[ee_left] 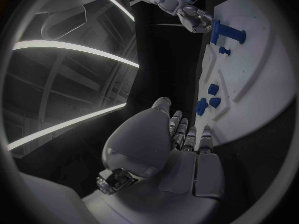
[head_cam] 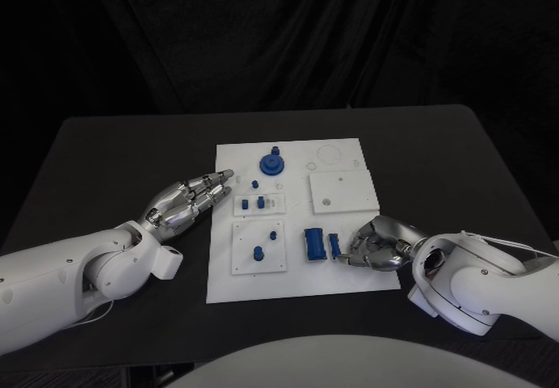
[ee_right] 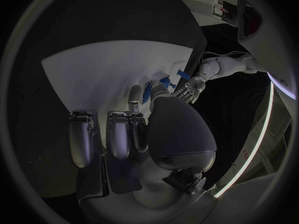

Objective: Assemble the parts on the task board

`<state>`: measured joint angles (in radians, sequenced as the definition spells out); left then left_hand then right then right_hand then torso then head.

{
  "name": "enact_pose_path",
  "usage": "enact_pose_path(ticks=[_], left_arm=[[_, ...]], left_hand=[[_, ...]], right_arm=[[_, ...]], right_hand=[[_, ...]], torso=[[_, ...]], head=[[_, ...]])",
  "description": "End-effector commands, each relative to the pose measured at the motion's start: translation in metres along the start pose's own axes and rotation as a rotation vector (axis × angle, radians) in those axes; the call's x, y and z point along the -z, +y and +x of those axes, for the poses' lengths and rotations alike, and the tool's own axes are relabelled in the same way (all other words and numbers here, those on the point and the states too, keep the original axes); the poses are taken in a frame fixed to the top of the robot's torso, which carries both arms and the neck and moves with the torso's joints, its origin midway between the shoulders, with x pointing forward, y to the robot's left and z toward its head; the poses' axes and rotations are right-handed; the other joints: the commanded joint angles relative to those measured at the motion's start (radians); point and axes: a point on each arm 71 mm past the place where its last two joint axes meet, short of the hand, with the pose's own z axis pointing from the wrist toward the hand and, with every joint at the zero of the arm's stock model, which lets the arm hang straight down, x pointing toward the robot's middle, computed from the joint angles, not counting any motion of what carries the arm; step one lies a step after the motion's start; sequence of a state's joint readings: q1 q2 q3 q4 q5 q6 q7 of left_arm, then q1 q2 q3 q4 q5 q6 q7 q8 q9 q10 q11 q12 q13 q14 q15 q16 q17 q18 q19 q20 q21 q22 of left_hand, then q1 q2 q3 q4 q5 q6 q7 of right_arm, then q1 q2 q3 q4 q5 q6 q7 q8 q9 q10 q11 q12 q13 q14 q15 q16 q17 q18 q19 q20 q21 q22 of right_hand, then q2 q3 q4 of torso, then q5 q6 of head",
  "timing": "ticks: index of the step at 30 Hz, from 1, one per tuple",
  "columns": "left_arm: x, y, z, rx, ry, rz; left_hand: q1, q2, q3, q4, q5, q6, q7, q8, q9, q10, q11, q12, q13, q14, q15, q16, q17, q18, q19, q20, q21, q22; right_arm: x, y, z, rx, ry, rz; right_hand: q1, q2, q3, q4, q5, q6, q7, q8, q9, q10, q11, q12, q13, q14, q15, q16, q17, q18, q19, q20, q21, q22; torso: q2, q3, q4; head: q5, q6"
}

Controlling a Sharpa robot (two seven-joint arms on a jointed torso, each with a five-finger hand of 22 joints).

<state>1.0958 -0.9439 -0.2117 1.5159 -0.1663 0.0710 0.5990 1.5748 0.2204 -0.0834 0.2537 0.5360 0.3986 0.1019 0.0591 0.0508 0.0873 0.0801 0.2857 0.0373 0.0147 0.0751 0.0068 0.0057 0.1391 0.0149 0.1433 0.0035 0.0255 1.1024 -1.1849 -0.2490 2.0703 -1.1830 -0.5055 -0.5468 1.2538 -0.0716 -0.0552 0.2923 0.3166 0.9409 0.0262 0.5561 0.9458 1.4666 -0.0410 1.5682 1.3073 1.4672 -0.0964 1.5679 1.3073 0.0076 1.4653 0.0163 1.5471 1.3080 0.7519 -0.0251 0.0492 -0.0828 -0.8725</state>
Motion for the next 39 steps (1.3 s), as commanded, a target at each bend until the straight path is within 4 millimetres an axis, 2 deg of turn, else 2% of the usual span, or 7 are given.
enact_pose_path(ticks=[1, 11, 14, 17, 22, 31, 39], left_arm=[[-0.001, 0.0, 0.002, 0.007, 0.009, 0.015], [-0.001, 0.0, 0.002, 0.008, 0.011, 0.013], [-0.001, 0.0, 0.003, 0.008, 0.012, 0.013], [-0.002, 0.001, 0.003, 0.009, 0.012, 0.012], [-0.002, 0.001, 0.003, 0.009, 0.013, 0.012], [-0.002, 0.001, 0.003, 0.009, 0.013, 0.01], [-0.001, 0.001, 0.002, 0.008, 0.01, 0.016]], left_hand=[[0.008, 0.0, 0.008, 0.0, 0.001, 0.009, -0.001, 0.005, 0.002, 0.001, 0.008, 0.004, 0.001, 0.002, 0.004, 0.002, 0.001, 0.003, -0.003, 0.008, 0.006, 0.001], [0.008, 0.0, 0.008, 0.0, 0.001, 0.009, 0.0, 0.005, 0.002, 0.001, 0.008, 0.004, 0.001, 0.002, 0.004, 0.002, 0.001, 0.003, -0.003, 0.008, 0.006, 0.001], [0.008, 0.0, 0.008, 0.0, 0.001, 0.009, 0.0, 0.005, 0.002, 0.001, 0.008, 0.004, 0.001, 0.002, 0.004, 0.002, 0.001, 0.003, -0.003, 0.008, 0.006, 0.001], [0.008, 0.0, 0.008, 0.0, 0.001, 0.009, 0.0, 0.005, 0.002, 0.001, 0.008, 0.004, 0.001, 0.002, 0.004, 0.002, 0.001, 0.003, -0.003, 0.008, 0.006, 0.001], [0.008, 0.0, 0.008, 0.0, 0.001, 0.009, 0.0, 0.005, 0.002, 0.001, 0.008, 0.004, 0.001, 0.002, 0.004, 0.002, 0.001, 0.003, -0.003, 0.008, 0.006, 0.001], [0.008, 0.0, 0.008, 0.0, 0.001, 0.009, 0.0, 0.005, 0.002, 0.001, 0.008, 0.004, 0.001, 0.002, 0.004, 0.002, 0.001, 0.003, -0.003, 0.008, 0.006, 0.001], [0.009, -0.001, 0.013, -0.001, 0.005, 0.011, 0.0, 0.006, 0.002, 0.002, 0.009, 0.005, 0.001, 0.002, 0.004, 0.002, 0.001, 0.004, -0.002, 0.008, 0.006, 0.002]], right_arm=[[-0.001, -0.002, 0.0, 0.003, -0.007, 0.026], [-0.005, -0.003, 0.001, 0.008, -0.006, 0.037], [-0.006, -0.002, 0.002, 0.019, 0.009, 0.038], [-0.008, -0.002, 0.004, 0.032, 0.03, 0.04], [-0.009, -0.001, 0.008, 0.055, 0.065, 0.041], [-0.009, 0.001, 0.01, 0.075, 0.096, 0.026], [-0.007, 0.004, 0.011, 0.071, 0.098, -0.005]], right_hand=[[-0.001, 0.014, -0.005, -0.002, 0.008, 0.004, -0.009, 0.008, 0.003, 0.104, -0.005, 0.003, 0.263, 0.104, -0.001, 0.003, 0.263, 0.0, 0.09, 0.001, -0.002, 0.252], [-0.002, 0.035, -0.003, -0.004, 0.016, 0.006, -0.015, 0.021, 0.009, 0.104, -0.01, 0.003, 0.263, 0.104, -0.005, 0.003, 0.263, 0.001, 0.089, -0.002, -0.004, 0.252], [0.027, 0.042, 0.004, -0.014, 0.046, 0.002, -0.02, 0.028, 0.013, 0.104, -0.015, 0.003, 0.263, 0.104, -0.009, 0.003, 0.263, 0.001, 0.088, -0.006, -0.005, 0.251], [0.068, 0.036, 0.011, -0.031, 0.078, -0.004, -0.023, 0.031, 0.013, 0.104, -0.018, 0.003, 0.263, 0.104, -0.013, 0.003, 0.263, 0.003, 0.085, -0.01, -0.01, 0.249], [0.131, 0.021, 0.019, -0.06, 0.097, -0.023, -0.018, 0.025, 0.007, 0.104, -0.015, 0.003, 0.263, 0.104, -0.012, 0.003, 0.263, 0.008, 0.075, -0.011, -0.027, 0.243], [0.168, 0.013, 0.022, -0.079, 0.096, -0.038, -0.01, 0.023, 0.002, 0.104, -0.008, 0.003, 0.263, 0.104, -0.006, 0.003, 0.263, 0.013, 0.063, -0.007, -0.046, 0.235], [0.166, 0.001, 0.002, -0.07, 0.036, -0.056, 0.001, 0.039, 0.009, 0.104, 0.002, 0.003, 0.263, 0.104, 0.004, 0.003, 0.263, 0.015, 0.059, 0.003, -0.053, 0.233]], torso=[[-0.001, -0.0005, -0.0001], [-0.001, -0.0005, 0.0002], [-0.001, -0.0004, 0.0003], [-0.001, -0.0004, 0.0006], [-0.001, -0.0003, 0.0008], [-0.001, -0.0005, 0.0], [-0.001, -0.0005, -0.0005]], head=[[0.001, 0.0], [0.003, 0.0], [0.002, 0.0], [0.002, 0.0], [0.003, 0.0], [0.004, 0.0], [0.005, 0.0]])
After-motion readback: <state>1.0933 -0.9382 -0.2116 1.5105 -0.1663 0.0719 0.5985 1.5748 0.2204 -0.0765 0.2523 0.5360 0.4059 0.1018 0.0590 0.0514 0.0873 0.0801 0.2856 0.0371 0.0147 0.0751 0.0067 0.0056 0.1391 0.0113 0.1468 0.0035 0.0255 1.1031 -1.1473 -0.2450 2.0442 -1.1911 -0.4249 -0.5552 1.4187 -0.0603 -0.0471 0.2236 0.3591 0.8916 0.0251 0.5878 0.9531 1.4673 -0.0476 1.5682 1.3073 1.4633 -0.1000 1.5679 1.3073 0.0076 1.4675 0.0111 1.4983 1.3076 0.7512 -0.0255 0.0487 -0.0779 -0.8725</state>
